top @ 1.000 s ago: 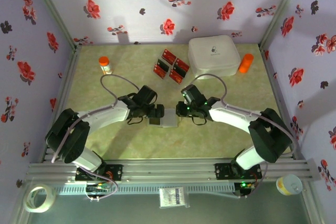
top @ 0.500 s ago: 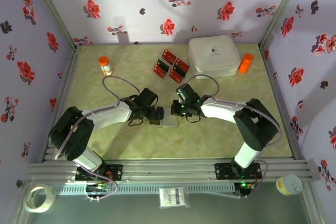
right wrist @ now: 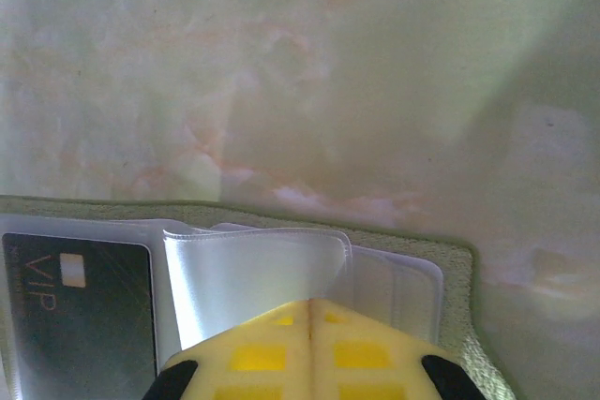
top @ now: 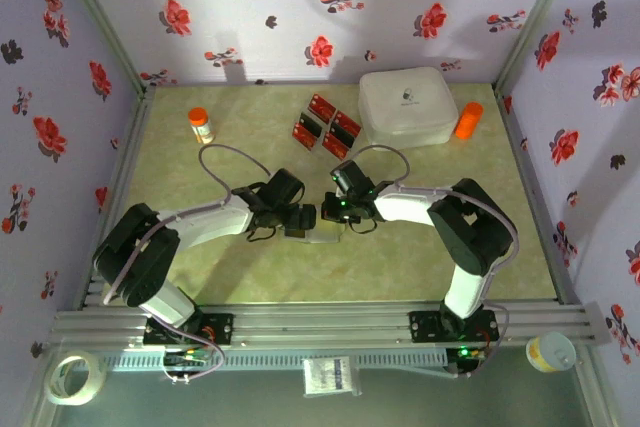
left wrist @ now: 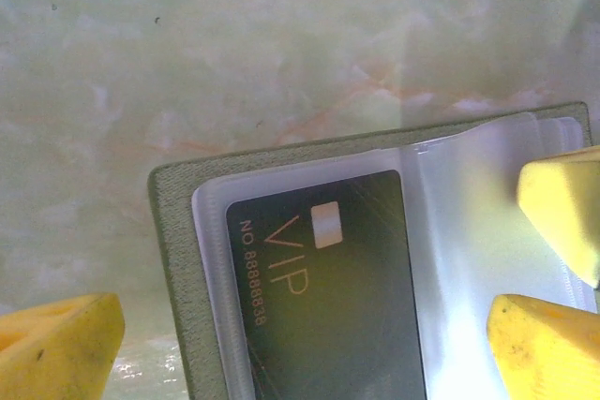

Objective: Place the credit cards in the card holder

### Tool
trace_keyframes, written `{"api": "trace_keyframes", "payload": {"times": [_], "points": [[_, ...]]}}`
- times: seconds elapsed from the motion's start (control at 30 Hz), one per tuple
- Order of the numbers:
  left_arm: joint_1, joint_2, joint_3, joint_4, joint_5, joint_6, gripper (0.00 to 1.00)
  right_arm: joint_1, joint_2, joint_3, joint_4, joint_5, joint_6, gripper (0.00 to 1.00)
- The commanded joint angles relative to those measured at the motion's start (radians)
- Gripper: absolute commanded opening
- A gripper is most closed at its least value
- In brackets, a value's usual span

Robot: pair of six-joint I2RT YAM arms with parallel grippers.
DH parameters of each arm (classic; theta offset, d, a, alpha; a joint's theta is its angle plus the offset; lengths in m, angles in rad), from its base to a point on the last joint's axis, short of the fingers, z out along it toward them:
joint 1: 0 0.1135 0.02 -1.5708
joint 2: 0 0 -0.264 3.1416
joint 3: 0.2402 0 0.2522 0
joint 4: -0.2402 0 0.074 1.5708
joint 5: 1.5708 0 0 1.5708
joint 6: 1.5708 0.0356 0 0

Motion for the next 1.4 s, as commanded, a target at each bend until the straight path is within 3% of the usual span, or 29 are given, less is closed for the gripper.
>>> {"api": "trace_keyframes", "payload": {"times": [0.0, 0.37, 0.7, 1.37], "points": [[-0.012, 0.006, -0.012, 0.018, -0.020, 0.023, 1.00, 0.003, 0.028, -0.012, 0.031, -0.031, 0.028, 0.00], [-0.022, 0.019, -0.049, 0.051, -0.023, 0.011, 1.00, 0.009, 0.032, -0.032, 0.097, -0.064, 0.072, 0.00], [-0.022, 0.011, -0.059, 0.060, -0.028, 0.009, 1.00, -0.055, -0.081, 0.023, -0.061, -0.003, -0.031, 0.00], [-0.024, 0.002, -0.053, 0.069, -0.031, 0.010, 1.00, -0.033, 0.064, 0.035, 0.003, -0.087, -0.016, 0.00]]}}
